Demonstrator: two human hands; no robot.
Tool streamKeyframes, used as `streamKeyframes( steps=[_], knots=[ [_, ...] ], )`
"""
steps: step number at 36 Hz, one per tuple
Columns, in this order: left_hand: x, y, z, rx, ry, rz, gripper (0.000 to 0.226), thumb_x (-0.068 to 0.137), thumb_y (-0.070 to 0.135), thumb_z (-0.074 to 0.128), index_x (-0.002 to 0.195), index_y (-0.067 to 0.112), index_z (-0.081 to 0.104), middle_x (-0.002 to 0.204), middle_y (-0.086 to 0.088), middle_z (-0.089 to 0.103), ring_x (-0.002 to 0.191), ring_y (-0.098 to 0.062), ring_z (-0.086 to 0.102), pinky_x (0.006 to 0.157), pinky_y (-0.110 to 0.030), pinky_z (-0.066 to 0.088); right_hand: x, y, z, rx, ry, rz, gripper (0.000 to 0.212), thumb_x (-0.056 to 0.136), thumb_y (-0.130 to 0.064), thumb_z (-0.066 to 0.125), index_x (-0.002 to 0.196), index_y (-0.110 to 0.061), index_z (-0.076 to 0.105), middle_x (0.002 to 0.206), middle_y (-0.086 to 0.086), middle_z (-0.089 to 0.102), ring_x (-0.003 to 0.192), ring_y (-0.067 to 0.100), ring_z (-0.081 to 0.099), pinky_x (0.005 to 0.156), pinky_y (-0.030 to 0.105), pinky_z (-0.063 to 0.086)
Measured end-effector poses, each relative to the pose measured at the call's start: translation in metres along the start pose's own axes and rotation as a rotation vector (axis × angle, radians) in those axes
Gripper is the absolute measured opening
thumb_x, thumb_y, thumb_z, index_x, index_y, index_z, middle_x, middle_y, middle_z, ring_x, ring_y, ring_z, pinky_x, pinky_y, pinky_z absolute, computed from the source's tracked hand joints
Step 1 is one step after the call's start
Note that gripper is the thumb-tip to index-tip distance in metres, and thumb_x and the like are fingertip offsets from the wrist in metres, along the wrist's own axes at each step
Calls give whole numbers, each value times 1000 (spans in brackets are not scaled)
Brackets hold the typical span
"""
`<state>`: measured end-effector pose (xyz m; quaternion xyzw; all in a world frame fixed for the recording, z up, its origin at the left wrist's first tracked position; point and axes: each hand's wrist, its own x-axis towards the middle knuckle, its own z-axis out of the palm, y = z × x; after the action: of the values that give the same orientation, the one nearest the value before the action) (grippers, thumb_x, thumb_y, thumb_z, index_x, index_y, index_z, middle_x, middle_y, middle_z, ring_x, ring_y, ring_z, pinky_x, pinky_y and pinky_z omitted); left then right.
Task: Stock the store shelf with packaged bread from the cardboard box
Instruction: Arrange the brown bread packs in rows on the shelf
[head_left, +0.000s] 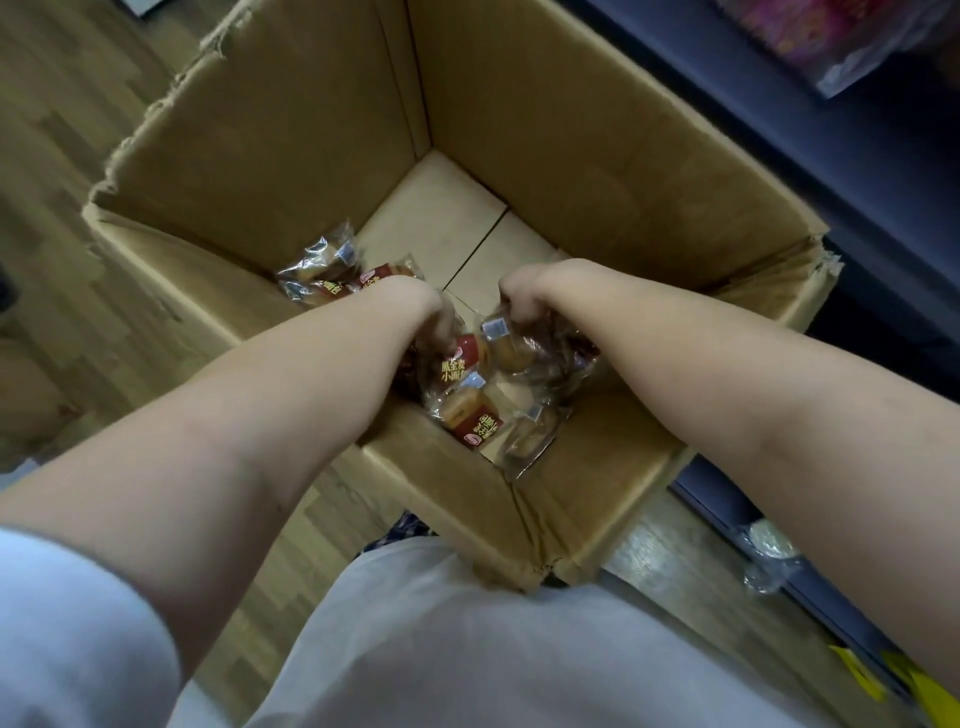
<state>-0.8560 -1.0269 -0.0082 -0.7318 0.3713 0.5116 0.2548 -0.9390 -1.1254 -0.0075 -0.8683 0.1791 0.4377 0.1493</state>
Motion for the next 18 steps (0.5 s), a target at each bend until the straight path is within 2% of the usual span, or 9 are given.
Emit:
streamKeyframes(
  steps=[3,6,9,12,14,16,18],
  knots=[
    [-1,-1,-3,5,93,2,38,99,31,48,125,4,56,113,-13,63,98,-29,62,94,-39,50,0,3,-6,73,151,2,28,90,-12,59,116,-2,55,115,16,60,90,27,57,72,32,45],
    [-3,1,-7,58,185,-13,33,97,26,53,116,1,60,98,-11,62,85,-26,58,85,-35,49,-2,4,-13,128,313,11,35,92,-10,54,124,1,46,122,20,56,109,33,57,79,34,45],
    [-9,5,-19,158,199,-12,32,74,20,80,99,6,67,79,-5,62,76,-25,60,72,-32,50,-6,4,-17,137,394,0,34,92,-8,53,124,1,45,122,21,55,110,34,57,76,32,43],
    [-25,3,-31,173,214,-2,44,54,19,91,89,11,66,84,-5,67,75,-25,62,64,-29,50,-13,4,-20,149,438,-25,33,89,-6,55,121,-2,46,120,20,54,104,35,58,72,32,42],
    [-36,-1,-37,144,251,-8,43,60,17,88,98,9,69,95,-8,70,80,-26,64,58,-25,47,-20,3,-23,150,457,-49,35,89,-6,56,122,-2,45,118,21,53,103,36,58,70,34,42],
    [-45,-7,-41,100,329,3,32,81,12,71,113,7,67,105,-12,69,86,-27,65,55,-25,46,-28,2,-28,143,485,-66,37,89,-5,55,124,-2,43,117,21,53,98,34,58,68,33,41],
    [-52,-14,-45,62,397,12,31,91,7,54,120,8,63,111,-14,67,84,-27,64,48,-25,44,-37,1,-35,153,535,-70,39,90,-1,52,127,-2,40,115,20,53,85,28,53,66,31,40]
  ],
)
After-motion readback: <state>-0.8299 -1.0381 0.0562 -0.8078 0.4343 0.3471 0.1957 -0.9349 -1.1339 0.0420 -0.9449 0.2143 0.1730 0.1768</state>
